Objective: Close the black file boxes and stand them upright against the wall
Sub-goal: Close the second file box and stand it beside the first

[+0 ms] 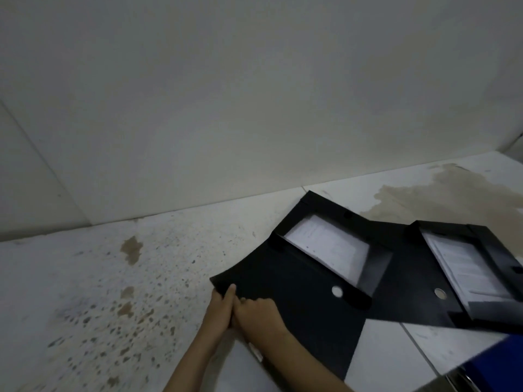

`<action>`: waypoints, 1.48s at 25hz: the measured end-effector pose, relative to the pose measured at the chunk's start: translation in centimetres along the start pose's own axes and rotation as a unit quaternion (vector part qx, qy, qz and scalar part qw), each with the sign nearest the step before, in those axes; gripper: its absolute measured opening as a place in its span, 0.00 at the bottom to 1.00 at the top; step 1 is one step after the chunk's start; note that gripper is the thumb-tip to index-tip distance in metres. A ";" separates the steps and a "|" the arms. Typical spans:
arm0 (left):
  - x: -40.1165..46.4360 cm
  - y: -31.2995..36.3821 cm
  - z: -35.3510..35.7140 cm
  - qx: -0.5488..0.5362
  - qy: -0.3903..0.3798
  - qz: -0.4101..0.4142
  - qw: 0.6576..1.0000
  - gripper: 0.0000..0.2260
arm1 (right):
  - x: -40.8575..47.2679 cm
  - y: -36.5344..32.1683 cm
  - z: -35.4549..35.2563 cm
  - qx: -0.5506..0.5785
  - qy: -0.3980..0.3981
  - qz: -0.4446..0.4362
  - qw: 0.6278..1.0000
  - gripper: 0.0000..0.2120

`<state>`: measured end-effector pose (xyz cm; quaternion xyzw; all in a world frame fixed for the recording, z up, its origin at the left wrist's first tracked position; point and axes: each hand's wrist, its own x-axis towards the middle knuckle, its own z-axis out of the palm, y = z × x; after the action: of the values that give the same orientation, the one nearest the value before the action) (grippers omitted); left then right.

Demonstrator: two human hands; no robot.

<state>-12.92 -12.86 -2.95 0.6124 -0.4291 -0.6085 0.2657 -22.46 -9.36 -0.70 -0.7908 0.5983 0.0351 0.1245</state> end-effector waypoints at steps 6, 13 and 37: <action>0.0 -0.2 -10.0 -0.003 0.188 0.014 0.982 0.12 | 1.9 -1.8 -0.9 0.130 -0.036 -0.073 0.988 0.17; -2.9 5.1 -15.6 -0.160 0.126 0.083 0.975 0.24 | 1.9 1.7 1.1 0.441 0.025 0.105 0.891 0.14; 0.3 -3.8 9.2 0.516 0.120 0.116 0.840 0.34 | -1.2 22.6 -1.1 0.419 0.008 0.148 0.896 0.22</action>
<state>-21.09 -9.45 -7.39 0.6745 -0.7140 -0.1854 0.0288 -44.47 -14.26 -2.89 -0.5675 0.6689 -0.2072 0.4331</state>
